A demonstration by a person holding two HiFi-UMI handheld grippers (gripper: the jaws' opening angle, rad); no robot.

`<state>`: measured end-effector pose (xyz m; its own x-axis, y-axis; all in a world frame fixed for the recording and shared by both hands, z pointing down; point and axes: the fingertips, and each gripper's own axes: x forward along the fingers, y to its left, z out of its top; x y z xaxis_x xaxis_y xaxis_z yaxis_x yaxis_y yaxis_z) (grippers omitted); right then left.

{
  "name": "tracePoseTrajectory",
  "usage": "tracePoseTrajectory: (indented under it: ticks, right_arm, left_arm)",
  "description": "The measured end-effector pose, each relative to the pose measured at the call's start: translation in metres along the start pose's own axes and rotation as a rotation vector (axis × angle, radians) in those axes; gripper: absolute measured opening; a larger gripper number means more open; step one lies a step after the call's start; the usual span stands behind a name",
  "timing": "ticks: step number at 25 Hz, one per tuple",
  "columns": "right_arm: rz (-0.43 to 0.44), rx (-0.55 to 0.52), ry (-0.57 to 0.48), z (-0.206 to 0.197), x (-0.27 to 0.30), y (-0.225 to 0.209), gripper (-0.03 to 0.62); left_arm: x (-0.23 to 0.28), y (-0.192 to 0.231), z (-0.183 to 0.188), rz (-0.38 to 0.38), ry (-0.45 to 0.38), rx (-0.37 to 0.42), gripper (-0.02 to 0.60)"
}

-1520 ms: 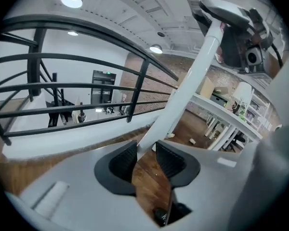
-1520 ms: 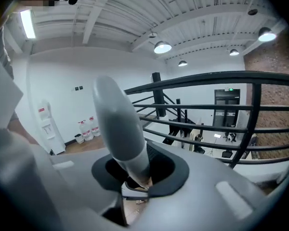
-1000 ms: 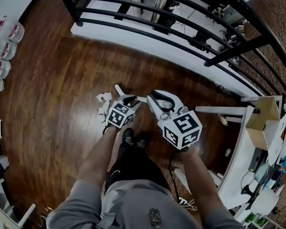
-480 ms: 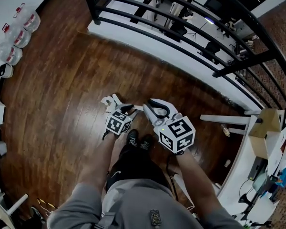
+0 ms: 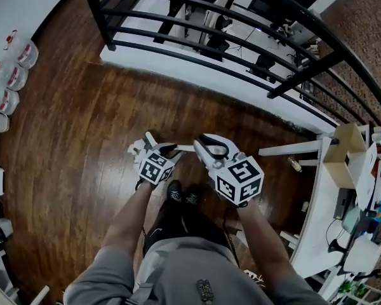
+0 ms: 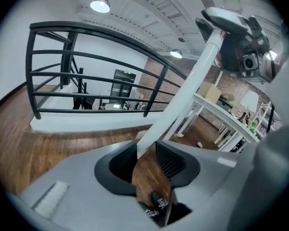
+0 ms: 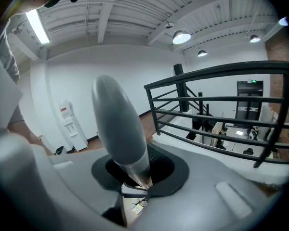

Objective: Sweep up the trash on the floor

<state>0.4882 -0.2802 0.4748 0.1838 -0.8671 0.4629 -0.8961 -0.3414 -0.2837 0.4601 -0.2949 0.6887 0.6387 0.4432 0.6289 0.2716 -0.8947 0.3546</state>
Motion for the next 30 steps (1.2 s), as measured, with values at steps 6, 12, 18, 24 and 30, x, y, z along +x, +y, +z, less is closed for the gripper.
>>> tracePoseTrajectory:
  ticks: [6, 12, 18, 24, 30]
  right_arm:
    - [-0.164, 0.061, -0.098, -0.002, -0.084, -0.023, 0.064]
    - [-0.373, 0.177, -0.170, -0.021, -0.175, -0.065, 0.064]
    - [-0.512, 0.262, -0.217, -0.066, -0.278, -0.089, 0.064]
    - [-0.584, 0.303, -0.229, -0.122, -0.384, -0.103, 0.064]
    - [-0.602, 0.325, -0.186, -0.188, -0.459, -0.109, 0.064]
  left_arm:
    - [0.024, -0.073, 0.026, -0.124, 0.021, 0.135, 0.123]
    - [0.067, -0.161, 0.039, -0.321, 0.112, 0.295, 0.118]
    - [0.103, -0.270, 0.021, -0.447, 0.203, 0.379, 0.115]
    - [0.132, -0.381, -0.012, -0.531, 0.255, 0.405, 0.114]
    - [0.160, -0.465, -0.058, -0.562, 0.287, 0.390, 0.113]
